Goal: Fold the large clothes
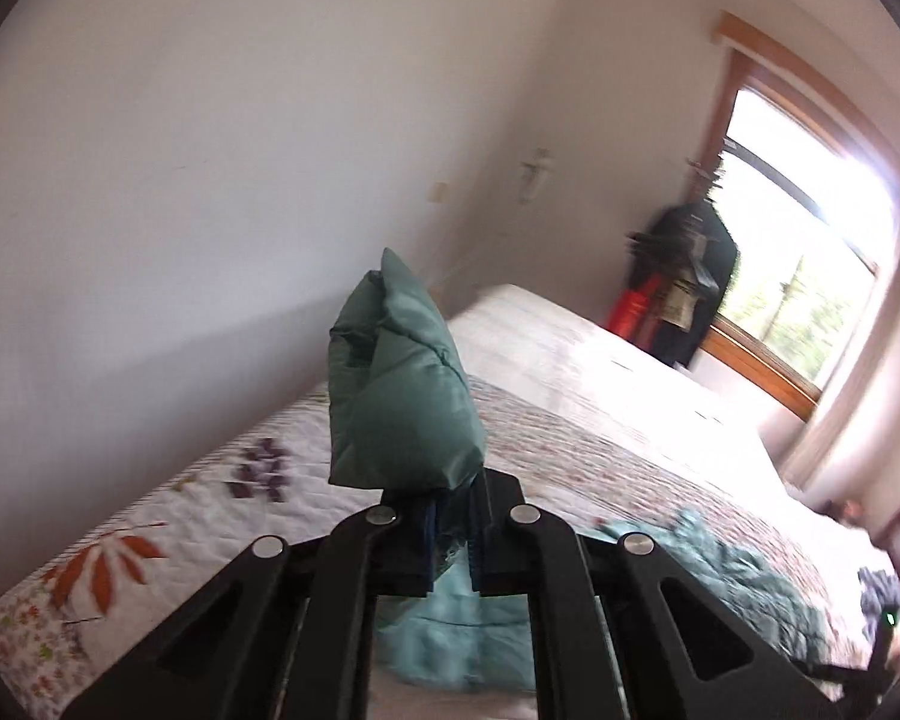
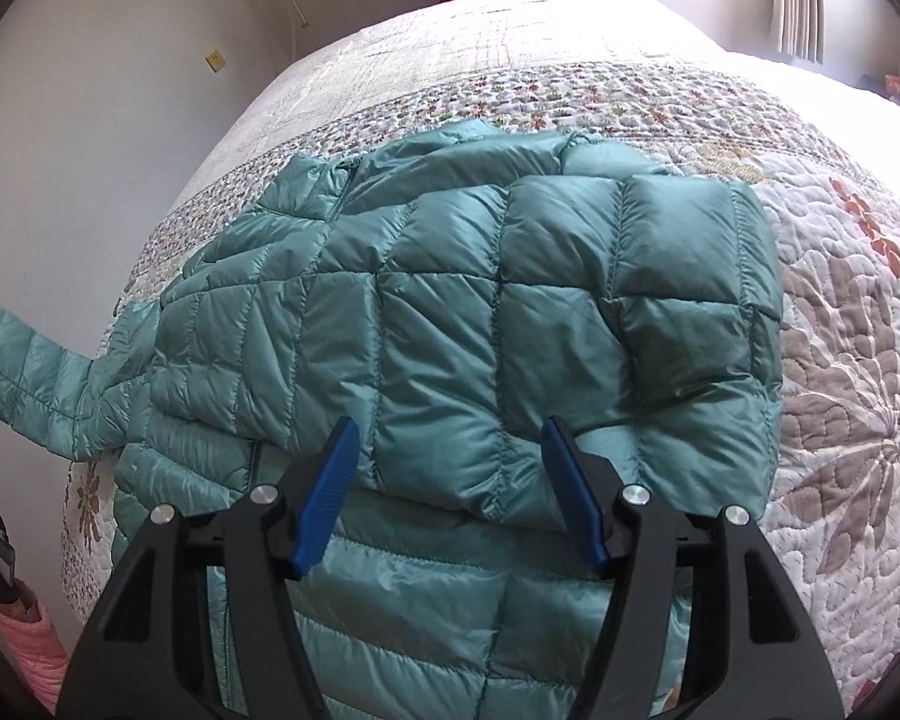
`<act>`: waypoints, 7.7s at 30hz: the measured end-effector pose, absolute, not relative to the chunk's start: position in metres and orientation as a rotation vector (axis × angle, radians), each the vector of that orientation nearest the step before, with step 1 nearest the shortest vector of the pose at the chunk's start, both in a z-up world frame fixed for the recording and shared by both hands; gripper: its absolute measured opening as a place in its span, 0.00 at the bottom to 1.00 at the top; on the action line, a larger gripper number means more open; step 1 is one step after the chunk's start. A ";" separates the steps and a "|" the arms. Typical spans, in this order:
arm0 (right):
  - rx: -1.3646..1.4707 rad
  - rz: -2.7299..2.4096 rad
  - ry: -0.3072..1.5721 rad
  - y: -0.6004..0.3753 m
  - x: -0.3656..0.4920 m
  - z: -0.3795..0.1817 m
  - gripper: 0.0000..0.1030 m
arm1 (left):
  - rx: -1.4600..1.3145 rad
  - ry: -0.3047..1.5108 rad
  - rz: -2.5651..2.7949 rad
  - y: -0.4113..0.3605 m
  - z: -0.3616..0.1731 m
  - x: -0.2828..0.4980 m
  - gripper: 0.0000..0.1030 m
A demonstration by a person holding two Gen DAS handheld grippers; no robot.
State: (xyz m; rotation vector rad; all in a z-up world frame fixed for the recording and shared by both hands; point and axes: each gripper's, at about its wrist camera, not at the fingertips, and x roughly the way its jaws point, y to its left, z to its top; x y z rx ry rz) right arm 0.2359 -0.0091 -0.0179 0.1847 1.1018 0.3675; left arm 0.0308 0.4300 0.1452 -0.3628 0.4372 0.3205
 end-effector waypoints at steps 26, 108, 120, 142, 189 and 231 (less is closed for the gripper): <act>0.231 0.348 1.038 -0.033 0.232 0.005 0.61 | -0.043 0.812 -0.366 0.167 0.035 0.109 0.45; 0.211 0.258 1.070 -0.021 0.234 -0.015 0.29 | -0.052 0.888 -0.069 0.270 0.022 0.136 0.65; 0.087 0.379 1.036 -0.065 0.067 0.006 0.55 | -0.103 0.968 -0.187 0.341 0.045 -0.038 0.78; 0.216 0.350 1.173 -0.110 -0.082 -0.055 0.64 | -0.325 1.160 -0.341 0.337 -0.007 -0.161 0.82; 0.540 0.503 1.139 -0.113 0.212 -0.008 0.10 | -0.650 0.985 -0.431 0.381 0.036 0.106 0.12; 0.199 0.412 0.864 -0.089 0.167 0.071 0.09 | -0.250 0.679 -0.326 0.318 0.112 0.033 0.09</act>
